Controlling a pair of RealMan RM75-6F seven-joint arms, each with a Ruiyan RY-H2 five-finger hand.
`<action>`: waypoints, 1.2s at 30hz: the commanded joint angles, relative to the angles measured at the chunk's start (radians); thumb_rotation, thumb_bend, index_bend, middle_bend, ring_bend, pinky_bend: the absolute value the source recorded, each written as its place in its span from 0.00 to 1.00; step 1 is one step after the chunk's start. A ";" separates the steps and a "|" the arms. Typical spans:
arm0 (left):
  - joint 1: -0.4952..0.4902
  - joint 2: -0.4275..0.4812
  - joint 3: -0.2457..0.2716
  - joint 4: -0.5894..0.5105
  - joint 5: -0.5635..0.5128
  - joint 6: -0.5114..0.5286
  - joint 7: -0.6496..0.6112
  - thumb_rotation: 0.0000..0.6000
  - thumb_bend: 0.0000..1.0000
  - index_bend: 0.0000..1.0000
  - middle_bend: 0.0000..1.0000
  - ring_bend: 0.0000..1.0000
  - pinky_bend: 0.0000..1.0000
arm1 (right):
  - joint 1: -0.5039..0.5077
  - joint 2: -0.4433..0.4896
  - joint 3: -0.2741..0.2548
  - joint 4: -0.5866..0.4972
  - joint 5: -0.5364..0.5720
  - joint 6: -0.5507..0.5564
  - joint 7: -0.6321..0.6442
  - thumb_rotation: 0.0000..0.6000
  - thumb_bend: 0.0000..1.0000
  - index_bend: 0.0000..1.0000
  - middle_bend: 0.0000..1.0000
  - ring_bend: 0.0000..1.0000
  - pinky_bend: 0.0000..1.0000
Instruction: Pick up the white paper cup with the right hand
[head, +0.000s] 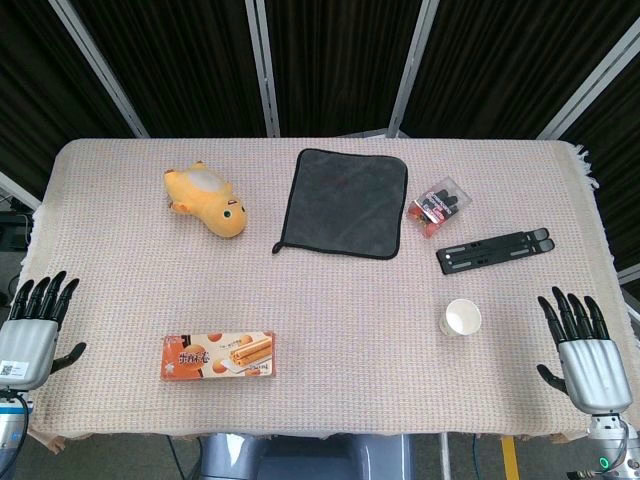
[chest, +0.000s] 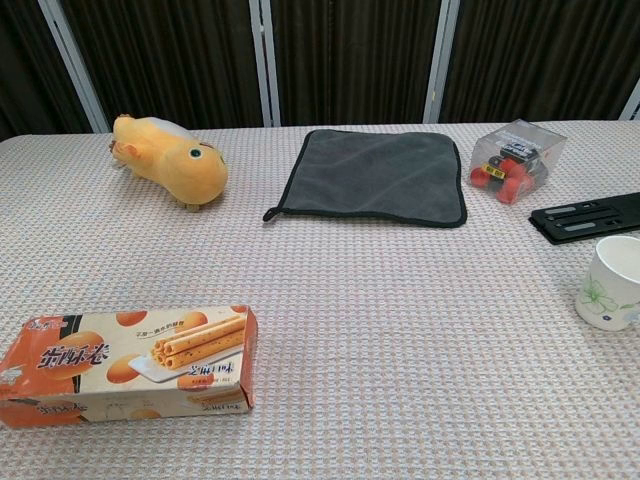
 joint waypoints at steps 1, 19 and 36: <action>0.001 0.001 0.000 -0.001 -0.001 0.000 0.000 1.00 0.13 0.00 0.00 0.00 0.00 | 0.001 0.000 -0.001 0.000 -0.004 -0.001 0.002 1.00 0.00 0.02 0.00 0.00 0.00; 0.004 0.034 -0.002 -0.017 -0.014 -0.007 -0.034 1.00 0.13 0.00 0.00 0.00 0.00 | 0.074 0.039 0.002 -0.129 0.015 -0.139 -0.008 1.00 0.01 0.03 0.00 0.00 0.00; 0.010 0.073 -0.006 -0.049 -0.015 0.001 -0.068 1.00 0.13 0.00 0.00 0.00 0.00 | 0.299 -0.019 0.102 -0.308 0.374 -0.461 -0.358 1.00 0.04 0.15 0.01 0.00 0.00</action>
